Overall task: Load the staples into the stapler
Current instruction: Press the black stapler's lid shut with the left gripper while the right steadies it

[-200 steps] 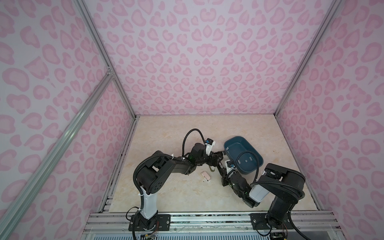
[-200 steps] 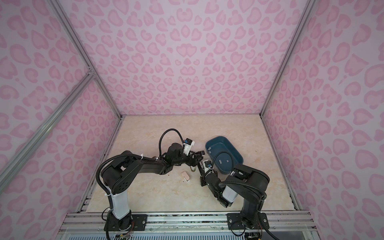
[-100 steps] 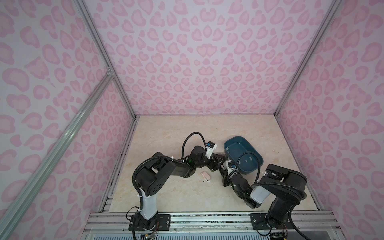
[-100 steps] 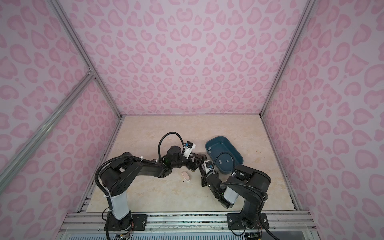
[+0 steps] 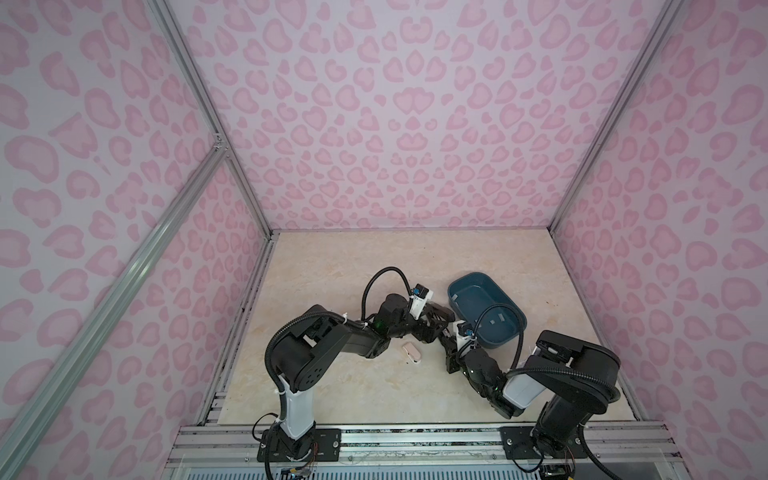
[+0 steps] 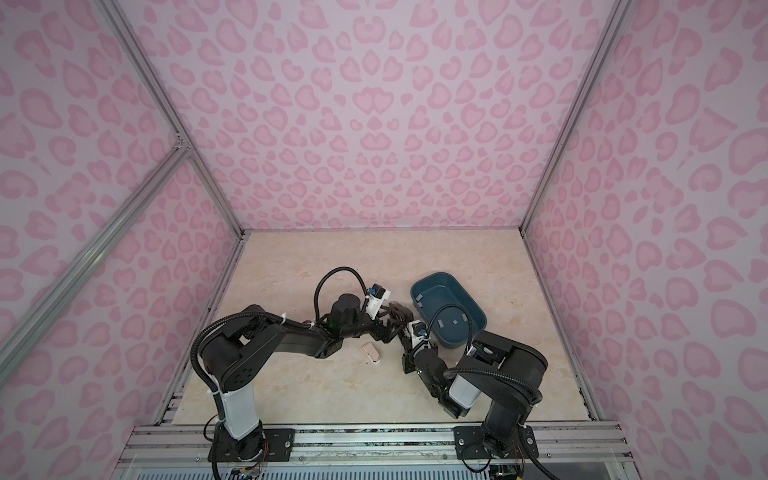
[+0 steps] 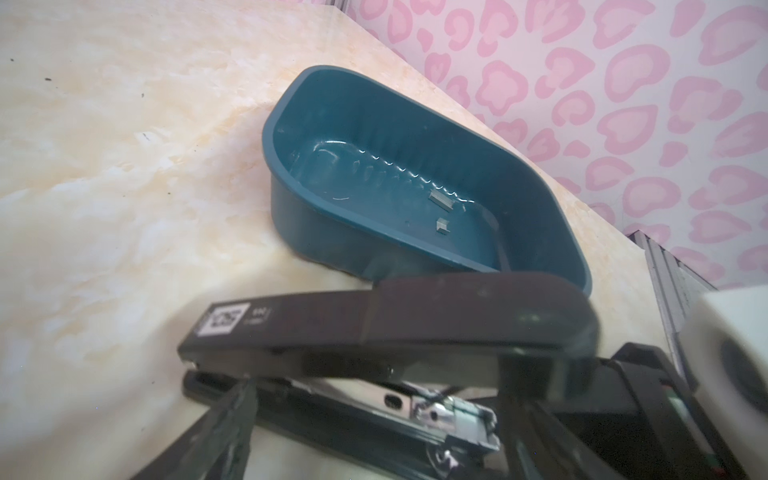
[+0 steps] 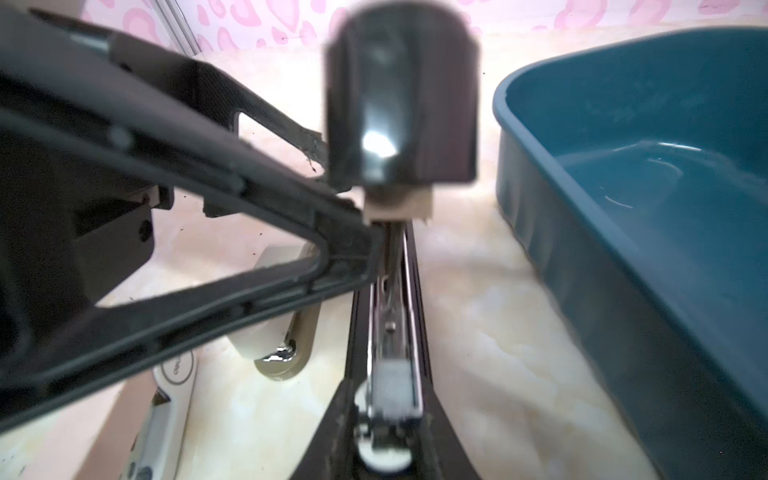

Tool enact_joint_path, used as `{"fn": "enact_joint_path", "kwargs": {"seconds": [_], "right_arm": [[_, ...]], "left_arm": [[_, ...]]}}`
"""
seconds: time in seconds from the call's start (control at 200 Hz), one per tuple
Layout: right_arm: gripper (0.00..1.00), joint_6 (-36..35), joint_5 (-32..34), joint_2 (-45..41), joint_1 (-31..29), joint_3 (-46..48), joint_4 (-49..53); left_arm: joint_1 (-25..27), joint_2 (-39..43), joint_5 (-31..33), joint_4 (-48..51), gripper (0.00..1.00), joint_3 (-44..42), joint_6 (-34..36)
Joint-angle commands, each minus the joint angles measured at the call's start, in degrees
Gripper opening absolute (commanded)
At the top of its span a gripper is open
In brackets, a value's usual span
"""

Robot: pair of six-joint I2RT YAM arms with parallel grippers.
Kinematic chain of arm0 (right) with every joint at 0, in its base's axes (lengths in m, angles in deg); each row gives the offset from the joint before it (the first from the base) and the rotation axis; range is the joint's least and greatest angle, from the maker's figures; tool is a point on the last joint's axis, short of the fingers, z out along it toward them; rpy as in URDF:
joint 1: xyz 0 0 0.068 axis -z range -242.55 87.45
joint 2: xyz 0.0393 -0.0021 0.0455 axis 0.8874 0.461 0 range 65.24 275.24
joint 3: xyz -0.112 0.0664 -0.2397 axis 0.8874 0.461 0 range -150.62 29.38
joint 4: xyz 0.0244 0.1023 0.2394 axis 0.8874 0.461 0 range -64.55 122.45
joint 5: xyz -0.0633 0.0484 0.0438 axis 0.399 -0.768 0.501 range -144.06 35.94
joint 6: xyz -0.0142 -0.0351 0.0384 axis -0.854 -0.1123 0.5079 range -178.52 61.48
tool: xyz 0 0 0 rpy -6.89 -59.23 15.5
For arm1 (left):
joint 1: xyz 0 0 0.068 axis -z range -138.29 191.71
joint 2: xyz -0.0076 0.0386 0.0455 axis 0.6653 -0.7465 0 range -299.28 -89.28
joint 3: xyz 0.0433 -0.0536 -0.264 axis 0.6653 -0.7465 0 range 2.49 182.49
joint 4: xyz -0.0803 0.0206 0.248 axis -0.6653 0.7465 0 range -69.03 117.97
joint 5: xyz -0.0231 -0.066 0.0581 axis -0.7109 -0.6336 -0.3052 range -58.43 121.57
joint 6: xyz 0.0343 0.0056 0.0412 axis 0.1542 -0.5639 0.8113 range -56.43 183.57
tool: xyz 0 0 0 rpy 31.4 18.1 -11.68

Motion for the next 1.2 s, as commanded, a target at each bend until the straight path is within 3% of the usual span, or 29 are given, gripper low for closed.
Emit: {"fn": "enact_joint_path", "kwargs": {"seconds": [0.0, 0.33, 0.465, 0.535, 0.63, 0.72, 0.875, 1.195], "right_arm": [[0.29, -0.12, 0.92, -0.53, -0.3, 0.41, -1.91], [0.31, -0.08, 2.22, -3.27, -0.93, 0.9, -0.46], [0.27, 0.55, 5.18, -8.1, -1.2, 1.66, 1.05], [0.21, 1.54, 6.5, -13.12, -1.26, 0.64, 6.88], [0.15, 3.74, 8.05, -21.13, -0.88, -4.56, 24.8], [0.12, 5.27, 9.44, -23.96, 0.56, -8.47, 33.38], [0.12, 6.14, 4.8, -22.07, 4.37, -11.01, 34.89], [0.13, 6.77, 1.96, -14.48, 4.66, -15.43, 37.48]], "left_arm": [[0.08, 0.78, -0.62, -4.89, 0.91, -0.36, 1.31], [0.17, 1.2, -0.45, -5.63, 0.9, -1.29, 1.47], [0.16, 3.58, 2.26, -4.63, 0.88, -1.35, 0.72], [0.17, 5.38, 4.13, -3.54, 0.87, -1.07, 0.25], [0.08, 7.71, 8.03, -1.76, 0.85, -0.28, -1.48], [-0.14, 8.68, 13.53, 2.26, 0.74, 1.85, -3.69], [-0.53, 7.06, 13.19, 3.89, 0.65, 4.91, -5.12], [-0.45, 4.04, 11.2, 5.16, 0.65, 6.31, -6.13]]}}
